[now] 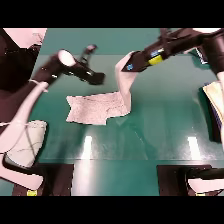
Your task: Fold the shirts.
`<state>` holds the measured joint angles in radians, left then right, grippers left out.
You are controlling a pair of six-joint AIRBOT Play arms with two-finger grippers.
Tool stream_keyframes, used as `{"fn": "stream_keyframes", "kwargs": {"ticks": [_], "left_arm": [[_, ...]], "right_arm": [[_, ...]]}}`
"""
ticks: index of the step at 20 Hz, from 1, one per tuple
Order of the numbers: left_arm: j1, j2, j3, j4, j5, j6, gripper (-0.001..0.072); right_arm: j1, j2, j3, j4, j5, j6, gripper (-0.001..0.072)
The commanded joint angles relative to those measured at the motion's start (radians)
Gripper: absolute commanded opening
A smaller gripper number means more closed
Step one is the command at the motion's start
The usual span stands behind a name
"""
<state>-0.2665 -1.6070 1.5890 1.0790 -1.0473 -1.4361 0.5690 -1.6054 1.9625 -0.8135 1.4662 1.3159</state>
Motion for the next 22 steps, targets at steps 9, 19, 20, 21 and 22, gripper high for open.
{"fn": "stream_keyframes", "kwargs": {"ticks": [9,19,20,21,22], "left_arm": [[0.354,0.311,0.002,0.127,-0.092,0.004,0.0021],[0.351,0.309,0.002,0.093,-0.141,0.004,0.0022],[0.351,0.309,0.002,0.084,-0.139,0.004,0.0022],[0.351,0.309,0.002,0.075,-0.138,0.004,0.0022],[0.351,0.309,0.001,0.071,-0.138,0.004,0.0022]], "right_arm": [[0.332,-0.296,0.073,-0.002,-0.303,-0.154,0.0477],[-0.159,-0.019,-0.431,-0.119,-0.092,-0.024,0.0646],[-0.202,-0.023,-0.483,-0.1,-0.097,-0.021,0.072],[-0.229,-0.034,-0.525,-0.064,-0.108,-0.021,0.072],[-0.249,-0.054,-0.563,-0.01,-0.117,-0.022,0.072]]}}
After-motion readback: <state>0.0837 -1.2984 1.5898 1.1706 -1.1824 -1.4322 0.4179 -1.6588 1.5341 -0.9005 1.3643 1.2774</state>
